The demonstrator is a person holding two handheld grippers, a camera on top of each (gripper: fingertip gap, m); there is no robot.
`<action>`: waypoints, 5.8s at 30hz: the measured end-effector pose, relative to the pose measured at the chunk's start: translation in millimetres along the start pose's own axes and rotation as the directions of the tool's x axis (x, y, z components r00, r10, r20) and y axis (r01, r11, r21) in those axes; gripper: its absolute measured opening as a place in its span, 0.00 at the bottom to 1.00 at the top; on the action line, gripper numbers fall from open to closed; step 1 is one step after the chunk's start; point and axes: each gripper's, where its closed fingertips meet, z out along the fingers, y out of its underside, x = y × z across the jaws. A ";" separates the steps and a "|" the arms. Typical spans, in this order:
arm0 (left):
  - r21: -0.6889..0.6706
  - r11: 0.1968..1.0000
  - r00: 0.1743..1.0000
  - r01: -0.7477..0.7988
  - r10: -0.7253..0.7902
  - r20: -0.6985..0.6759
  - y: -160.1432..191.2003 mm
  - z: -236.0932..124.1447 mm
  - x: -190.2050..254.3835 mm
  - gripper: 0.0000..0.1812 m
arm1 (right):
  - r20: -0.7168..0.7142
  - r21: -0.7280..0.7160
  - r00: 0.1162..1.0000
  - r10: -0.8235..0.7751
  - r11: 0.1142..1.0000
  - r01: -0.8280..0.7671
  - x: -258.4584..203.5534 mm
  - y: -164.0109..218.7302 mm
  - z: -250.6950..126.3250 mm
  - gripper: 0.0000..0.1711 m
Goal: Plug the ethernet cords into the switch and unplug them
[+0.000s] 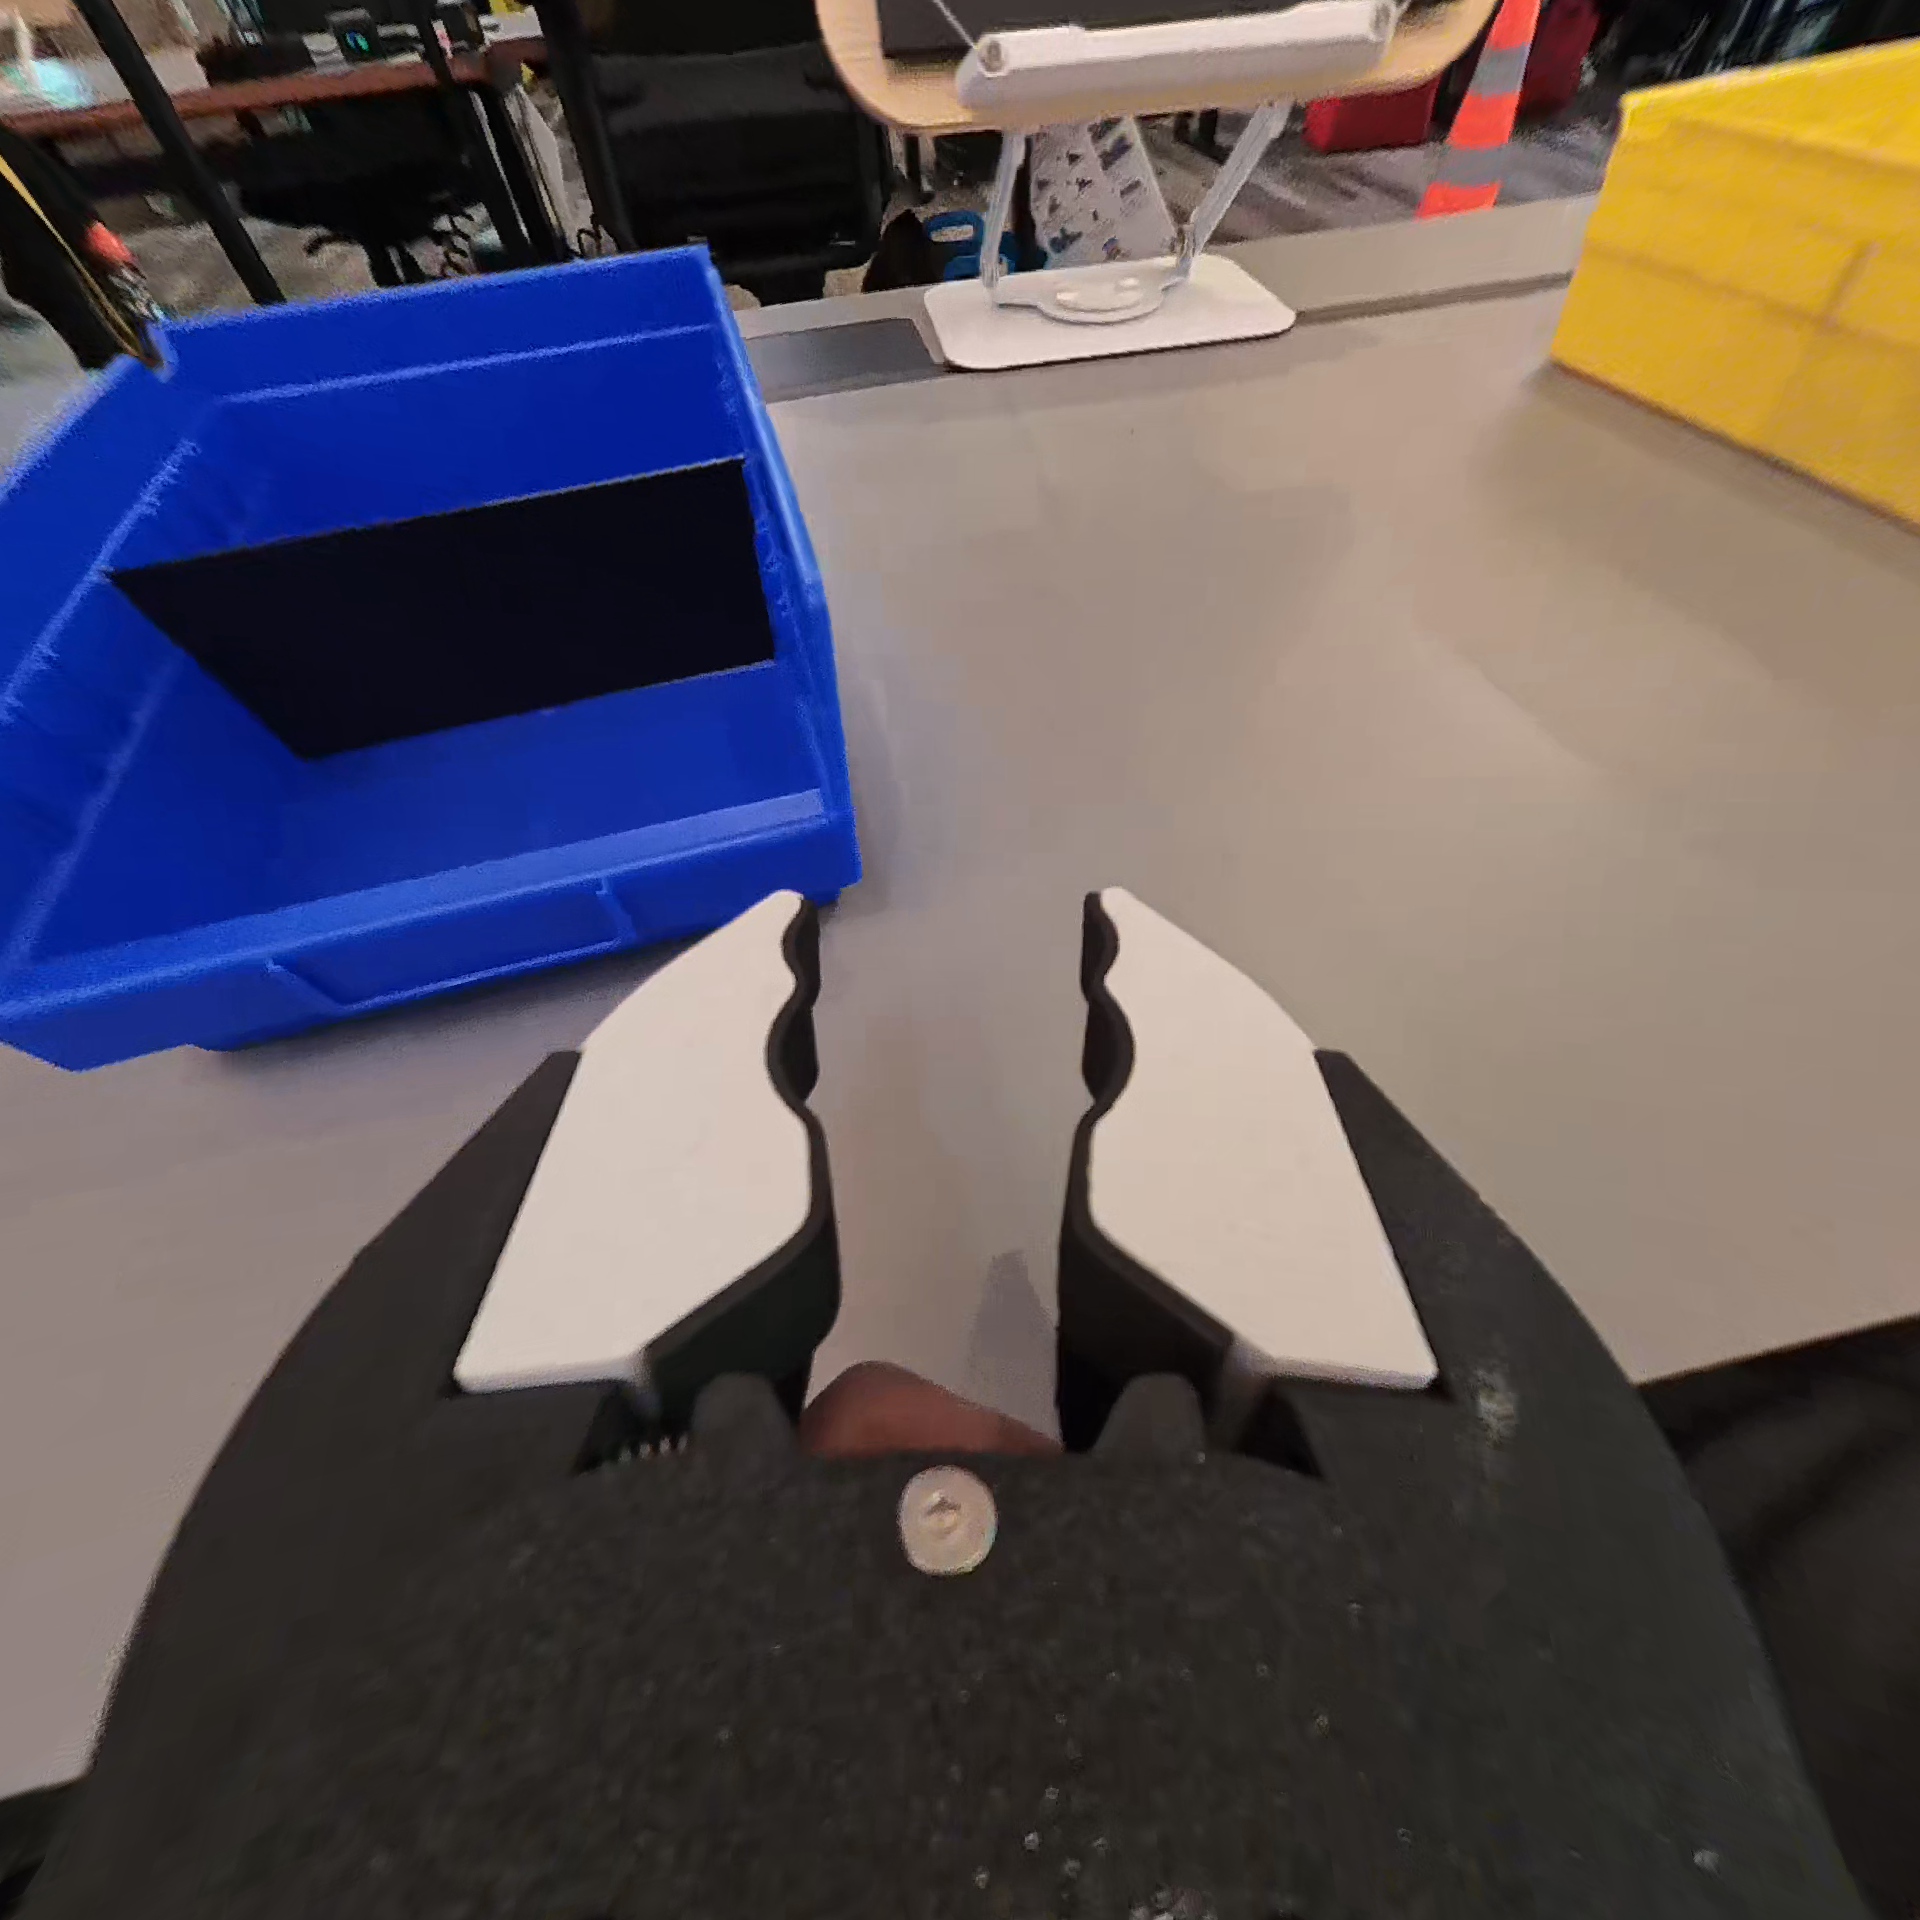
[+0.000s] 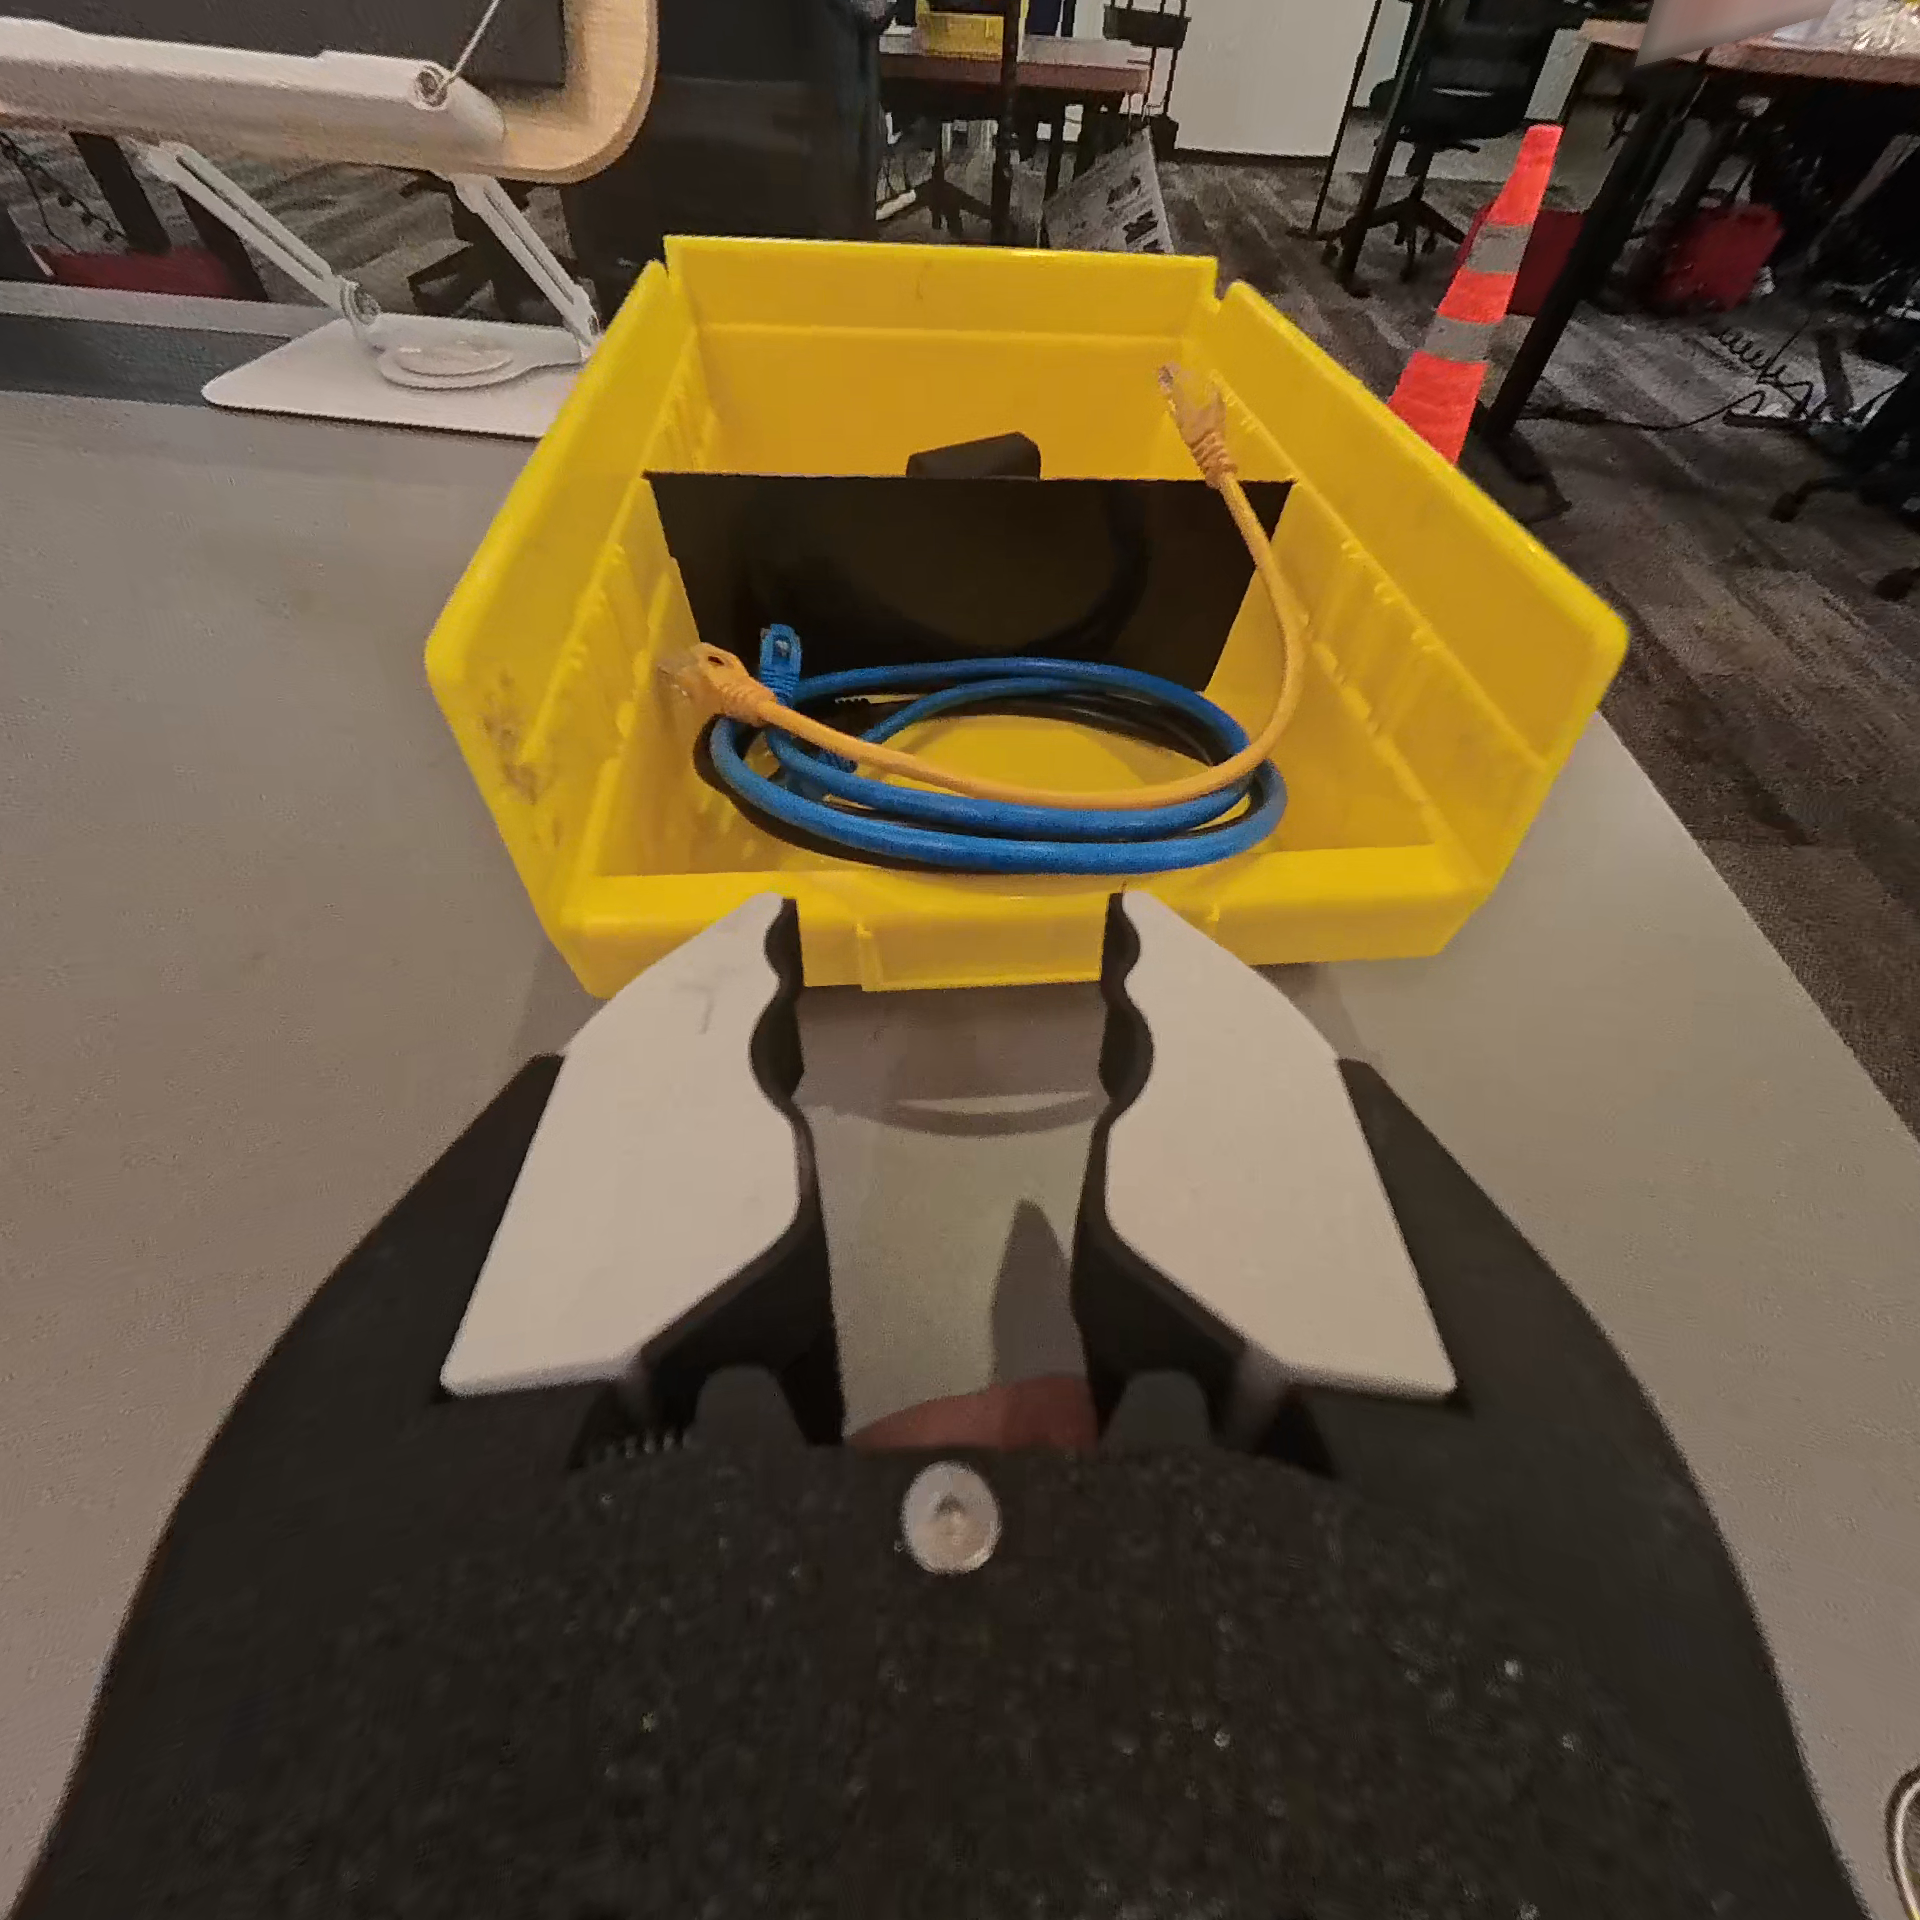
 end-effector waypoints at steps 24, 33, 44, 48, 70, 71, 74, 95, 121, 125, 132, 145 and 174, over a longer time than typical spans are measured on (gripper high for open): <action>-0.072 0.989 0.992 0.129 -0.128 0.012 22.8 -11.6 -17.6 0.25 | 0.234 -0.033 0.972 -0.027 0.999 0.035 -131.7 -23.4 41.5 0.47; -0.007 1.000 0.988 -0.001 0.000 -0.157 0.3 6.7 54.6 0.26 | 0.470 0.075 0.864 -0.180 0.984 0.164 -206.3 -22.3 -14.1 0.27; 0.107 0.985 0.860 -0.133 0.168 -0.481 -70.3 111.5 253.1 0.29 | -0.184 0.096 0.982 0.042 0.995 -0.025 -45.6 -21.1 -67.6 0.28; 0.013 0.987 0.902 -0.158 0.150 -0.404 -72.6 160.8 275.6 0.23 | -0.156 -0.006 0.980 0.126 0.992 -0.128 -40.3 6.3 -56.7 0.30; -0.026 1.000 0.998 0.018 -0.020 -0.062 -71.2 131.6 74.5 0.04 | 0.052 -0.020 0.999 -0.003 1.000 0.004 -222.8 -44.6 32.2 0.02; -0.040 0.999 0.999 0.029 -0.030 -0.036 -65.4 130.3 60.2 0.04 | 0.080 -0.029 0.997 -0.010 0.999 0.013 -237.8 -41.7 38.0 0.02; -0.092 0.994 0.998 0.055 -0.054 0.005 -44.5 131.9 27.0 0.04 | 0.145 -0.050 0.986 -0.084 0.994 0.092 -274.2 -29.7 52.2 0.02; 0.058 0.975 0.924 0.216 -0.223 0.310 -4.4 -15.4 -206.4 0.24 | 0.342 0.063 0.908 -0.242 0.970 0.235 -273.7 -22.8 21.2 0.15; -0.099 0.968 0.959 0.229 -0.207 0.196 17.2 48.0 -218.7 0.01 | 0.668 0.135 0.701 -0.250 0.967 0.215 -413.4 -1.6 -73.4 0.12; -0.106 0.957 0.939 0.271 -0.238 0.248 27.4 20.5 -209.0 0.01 | 0.727 -0.011 0.682 -0.077 0.992 0.125 -490.3 1.5 -65.0 0.15; -0.116 0.944 0.910 0.308 -0.257 0.324 43.5 -24.4 -188.1 0.01 | 0.486 -0.026 0.870 -0.088 0.993 0.115 -534.4 -15.2 -18.0 0.22; 0.238 0.971 0.851 0.026 -0.146 0.504 -55.6 -94.7 -135.1 0.02 | 0.586 0.185 0.807 -0.075 0.982 -0.043 -493.1 -108.9 -49.0 0.03; 0.007 0.999 0.991 -0.038 0.039 -0.126 -88.4 214.0 374.2 0.04 | -0.026 -0.105 0.975 0.219 0.970 -0.220 85.4 -6.2 52.6 0.02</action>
